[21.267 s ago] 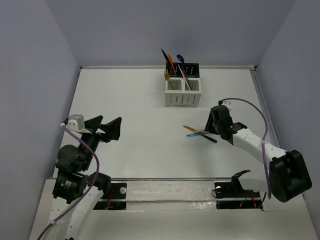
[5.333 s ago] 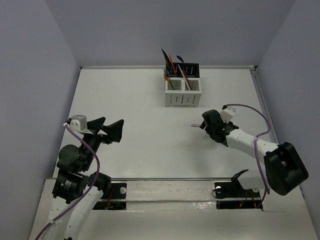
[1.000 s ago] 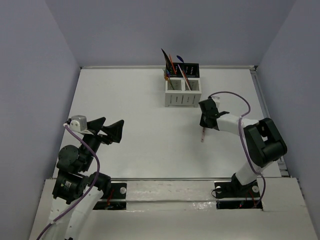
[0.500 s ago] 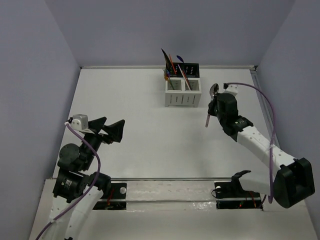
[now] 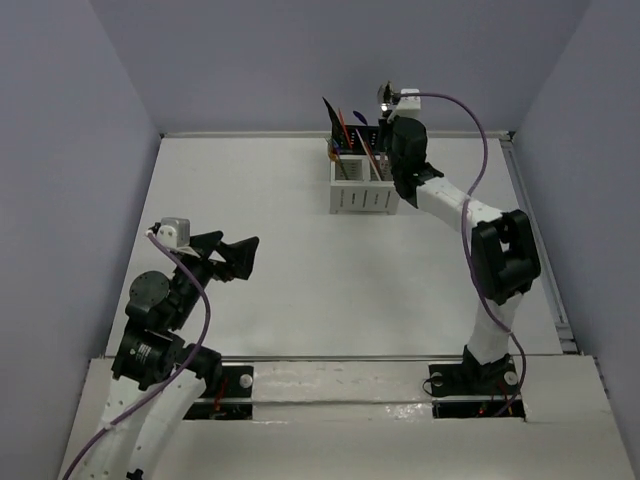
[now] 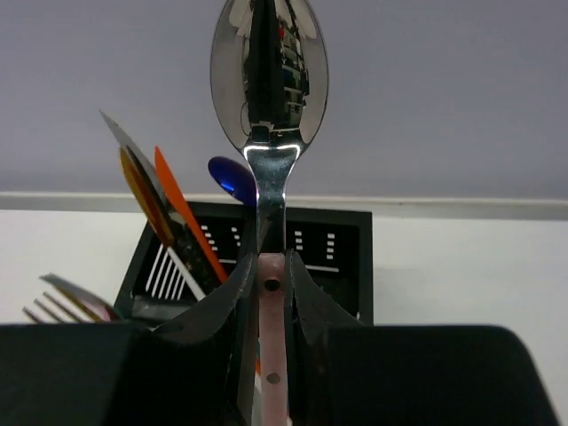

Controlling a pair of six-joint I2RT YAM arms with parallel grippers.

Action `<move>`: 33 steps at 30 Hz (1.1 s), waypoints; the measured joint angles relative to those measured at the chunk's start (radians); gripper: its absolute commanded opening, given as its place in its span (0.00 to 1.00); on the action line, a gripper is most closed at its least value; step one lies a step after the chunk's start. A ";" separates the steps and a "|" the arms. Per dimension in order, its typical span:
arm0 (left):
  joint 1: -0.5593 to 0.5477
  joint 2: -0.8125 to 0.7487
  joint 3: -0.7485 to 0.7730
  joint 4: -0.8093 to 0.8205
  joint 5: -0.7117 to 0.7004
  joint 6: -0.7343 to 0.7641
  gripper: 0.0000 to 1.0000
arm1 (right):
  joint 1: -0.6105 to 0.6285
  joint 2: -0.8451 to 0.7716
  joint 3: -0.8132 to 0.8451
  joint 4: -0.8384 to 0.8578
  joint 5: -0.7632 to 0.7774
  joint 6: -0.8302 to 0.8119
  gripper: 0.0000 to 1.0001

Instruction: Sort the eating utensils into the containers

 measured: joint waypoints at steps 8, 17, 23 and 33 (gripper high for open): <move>0.000 0.020 -0.001 0.011 0.019 0.003 0.99 | -0.002 0.308 0.417 0.045 0.042 -0.150 0.00; 0.003 0.046 -0.001 0.021 0.026 0.010 0.99 | -0.017 0.411 0.509 0.109 0.053 -0.211 0.00; 0.010 0.065 -0.001 0.022 0.026 0.010 0.99 | -0.026 0.415 0.407 0.170 0.052 -0.209 0.09; 0.026 0.059 -0.001 0.030 0.030 0.010 0.99 | -0.026 0.414 0.311 0.206 0.042 -0.196 0.84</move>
